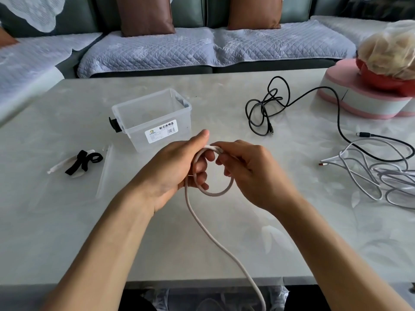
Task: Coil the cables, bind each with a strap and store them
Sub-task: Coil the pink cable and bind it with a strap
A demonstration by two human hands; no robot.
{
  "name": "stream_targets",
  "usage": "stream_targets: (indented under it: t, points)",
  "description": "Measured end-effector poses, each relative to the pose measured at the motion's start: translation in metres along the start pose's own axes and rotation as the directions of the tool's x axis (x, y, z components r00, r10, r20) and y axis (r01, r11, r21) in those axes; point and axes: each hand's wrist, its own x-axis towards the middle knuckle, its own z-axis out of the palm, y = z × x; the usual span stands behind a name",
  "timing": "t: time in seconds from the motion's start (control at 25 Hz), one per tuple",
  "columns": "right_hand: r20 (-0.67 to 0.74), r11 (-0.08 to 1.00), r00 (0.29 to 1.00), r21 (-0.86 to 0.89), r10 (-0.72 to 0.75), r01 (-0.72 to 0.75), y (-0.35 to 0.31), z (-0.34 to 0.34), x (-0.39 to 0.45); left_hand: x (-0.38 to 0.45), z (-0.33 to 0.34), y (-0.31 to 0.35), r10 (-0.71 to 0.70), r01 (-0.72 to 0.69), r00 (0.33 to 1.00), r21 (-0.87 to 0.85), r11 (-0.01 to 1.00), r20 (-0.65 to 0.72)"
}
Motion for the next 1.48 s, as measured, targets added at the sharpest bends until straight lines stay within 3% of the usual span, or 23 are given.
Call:
stream_targets:
  t: [0.12,0.32,0.56,0.64,0.72,0.84,0.96,1.04,1.16,1.24,1.32,1.4,1.48]
  points:
    - [-0.022,0.978,0.99,0.157,0.142,-0.136,-0.001,0.002,0.002,0.003,0.008,-0.001,0.057,-0.066,0.992,-0.082,0.994,-0.111]
    - [0.113,0.87,0.956,0.396,0.27,-0.293,-0.006,0.0,0.0,0.005,0.014,-0.007,0.134,-0.19,0.955,-0.202,0.961,-0.265]
    - [0.061,0.961,0.98,0.194,0.187,-0.195,-0.001,-0.001,0.001,0.002,0.019,-0.012,0.129,-0.198,0.956,-0.252,0.947,-0.263]
    - [0.044,0.988,0.99,0.068,0.136,-0.139,0.0,-0.003,0.0,0.003,0.011,-0.008,0.104,-0.139,0.969,-0.146,0.98,-0.226]
    - [0.084,0.996,0.993,-0.008,0.084,-0.084,0.0,-0.006,0.0,0.002,0.002,-0.005,0.183,-0.173,0.97,0.076,0.982,-0.159]
    - [0.144,0.997,0.987,-0.036,0.073,-0.068,0.0,-0.006,0.001,0.005,-0.001,-0.002,0.337,-0.328,0.94,0.404,0.854,0.05]
    - [0.103,0.989,0.984,0.014,0.143,-0.145,0.001,-0.002,0.002,0.016,-0.002,-0.009,0.364,-0.339,0.93,0.497,0.799,0.049]
    - [0.043,0.959,0.969,0.138,0.245,-0.248,0.001,-0.001,0.003,0.022,-0.004,-0.013,0.373,-0.321,0.926,0.391,0.863,-0.063]
    - [0.11,0.837,0.9,0.335,0.422,-0.433,-0.002,0.0,0.004,0.026,-0.006,-0.009,0.291,-0.316,0.894,-0.022,0.948,-0.34]
    - [0.278,0.831,0.86,0.255,0.427,-0.495,-0.006,0.007,-0.001,0.029,-0.007,-0.006,0.2,-0.321,0.882,-0.232,0.918,-0.427]
    - [0.404,0.887,0.833,0.098,0.379,-0.451,-0.01,0.022,-0.005,0.031,-0.008,-0.005,0.143,-0.332,0.871,-0.348,0.877,-0.47]
    - [0.438,0.921,0.828,-0.002,0.351,-0.39,-0.013,0.032,-0.006,0.033,-0.008,-0.004,0.115,-0.351,0.853,-0.398,0.847,-0.509]
    - [0.426,0.922,0.837,0.019,0.343,-0.388,-0.014,0.033,-0.004,0.033,-0.012,-0.005,0.149,-0.405,0.81,-0.356,0.842,-0.568]
